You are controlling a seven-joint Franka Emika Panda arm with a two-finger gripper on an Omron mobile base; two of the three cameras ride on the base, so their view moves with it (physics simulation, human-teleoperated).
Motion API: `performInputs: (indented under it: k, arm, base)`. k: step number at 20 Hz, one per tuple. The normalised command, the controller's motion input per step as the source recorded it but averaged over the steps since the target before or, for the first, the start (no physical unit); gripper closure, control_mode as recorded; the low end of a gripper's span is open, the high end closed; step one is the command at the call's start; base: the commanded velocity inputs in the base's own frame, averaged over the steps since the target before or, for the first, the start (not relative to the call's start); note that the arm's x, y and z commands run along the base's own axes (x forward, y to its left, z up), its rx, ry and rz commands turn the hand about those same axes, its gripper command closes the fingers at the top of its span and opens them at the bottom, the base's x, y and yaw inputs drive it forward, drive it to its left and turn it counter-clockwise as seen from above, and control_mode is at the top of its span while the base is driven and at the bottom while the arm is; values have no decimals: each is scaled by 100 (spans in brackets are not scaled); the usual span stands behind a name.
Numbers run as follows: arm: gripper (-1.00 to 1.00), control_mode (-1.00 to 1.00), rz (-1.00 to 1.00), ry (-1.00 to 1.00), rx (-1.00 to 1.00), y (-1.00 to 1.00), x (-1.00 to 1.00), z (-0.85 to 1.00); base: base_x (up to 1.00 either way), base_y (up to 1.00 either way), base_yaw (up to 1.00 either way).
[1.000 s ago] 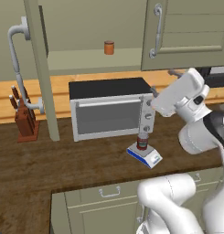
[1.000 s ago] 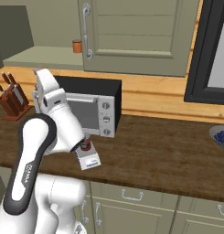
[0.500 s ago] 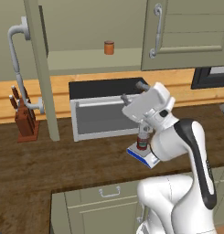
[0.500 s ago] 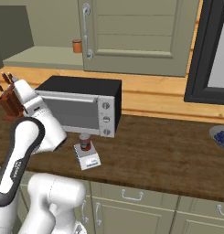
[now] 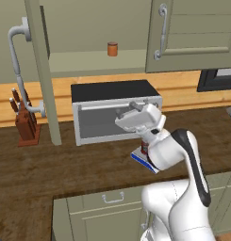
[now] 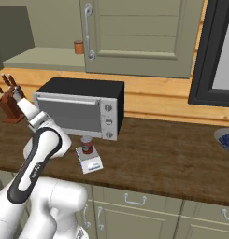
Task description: Pick the canned food and place it on the digital scale for weighing, and close the cabinet.
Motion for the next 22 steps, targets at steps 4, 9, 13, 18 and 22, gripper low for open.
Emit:
performInputs:
  k: [4, 9, 13, 18, 22]
  arm:
    - [-100, -100, -2, -20, 0, 74, -45, -11]
    - [-100, -100, -2, -12, 0, 93, -21, -46]
    - [-100, -100, -1, -10, 5, 92, -19, -28]
    - [-100, -100, -9, -10, 13, 20, -81, -25]
    - [-100, -100, -27, -11, 4, 90, -89, -27]
  base:
    - [0, 0, 0]
    - [0, 0, 0]
    - [0, 0, 0]
    - [0, 0, 0]
    - [0, 0, 0]
